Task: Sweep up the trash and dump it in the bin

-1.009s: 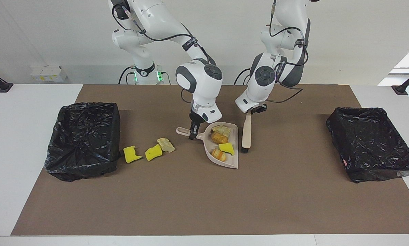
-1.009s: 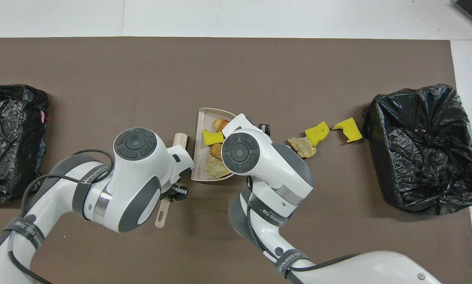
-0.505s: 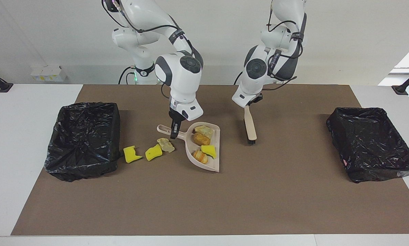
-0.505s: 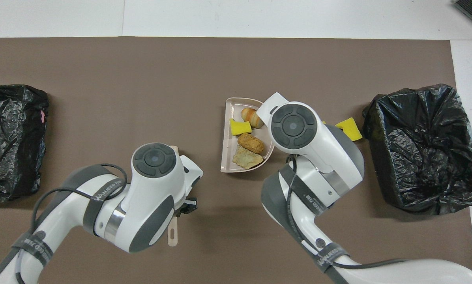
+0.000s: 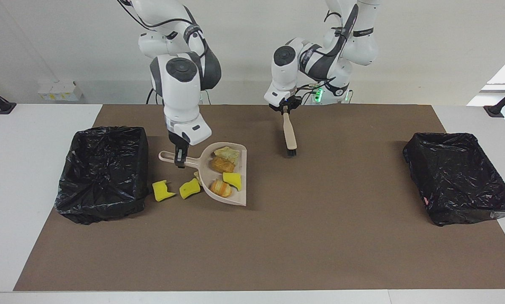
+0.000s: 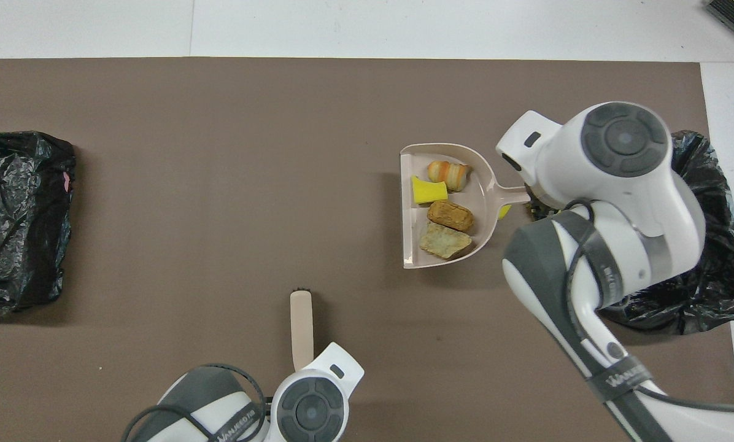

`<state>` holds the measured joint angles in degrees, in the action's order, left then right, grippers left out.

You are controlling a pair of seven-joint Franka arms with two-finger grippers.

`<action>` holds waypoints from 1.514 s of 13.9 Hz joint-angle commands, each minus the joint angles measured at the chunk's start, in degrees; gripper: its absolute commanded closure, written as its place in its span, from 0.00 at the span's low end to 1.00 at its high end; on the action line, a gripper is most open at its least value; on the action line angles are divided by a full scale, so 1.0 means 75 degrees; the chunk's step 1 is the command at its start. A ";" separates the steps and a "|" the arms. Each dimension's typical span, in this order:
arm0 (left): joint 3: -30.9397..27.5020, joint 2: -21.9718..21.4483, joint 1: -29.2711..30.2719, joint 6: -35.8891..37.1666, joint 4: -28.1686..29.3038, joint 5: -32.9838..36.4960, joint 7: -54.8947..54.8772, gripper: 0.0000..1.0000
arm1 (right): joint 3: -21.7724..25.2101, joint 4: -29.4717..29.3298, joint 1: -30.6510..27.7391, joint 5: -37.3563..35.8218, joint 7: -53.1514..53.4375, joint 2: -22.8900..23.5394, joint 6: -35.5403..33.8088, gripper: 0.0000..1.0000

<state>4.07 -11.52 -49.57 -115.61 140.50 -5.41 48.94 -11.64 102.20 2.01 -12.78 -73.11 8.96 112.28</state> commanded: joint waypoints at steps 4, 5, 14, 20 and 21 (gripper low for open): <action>-0.0121 -0.0633 -0.0855 -0.0487 0.0801 -0.0907 0.0319 1.00 | -0.0041 -0.0547 -0.1939 0.0626 -0.2656 -0.0140 -0.0521 1.00; -0.0133 -0.0598 -0.0844 -0.0569 0.0802 -0.1128 0.0365 1.00 | -0.0030 -0.0665 -0.2430 0.0696 -0.3184 -0.0105 -0.0533 1.00; -0.0145 -0.0527 -0.0610 -0.0687 0.0802 -0.1271 -0.0172 1.00 | 0.0065 -0.0831 -0.4486 -0.0541 -0.5521 -0.0268 0.0016 1.00; -0.0156 -0.0399 -0.0434 -0.0430 0.0627 -0.1283 -0.0571 0.77 | 0.0041 0.0750 -0.4358 -0.2545 -0.4506 -0.1053 0.1341 1.00; -0.0180 -0.0271 -0.0399 -0.0441 0.0487 -0.1283 -0.0583 0.64 | 0.0029 0.0996 -0.4299 -0.3014 -0.4212 -0.1205 0.1539 1.00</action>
<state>2.76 -14.27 -53.68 -119.46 145.15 -14.01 46.11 -11.07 104.29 -30.65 -29.80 -109.16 4.03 120.88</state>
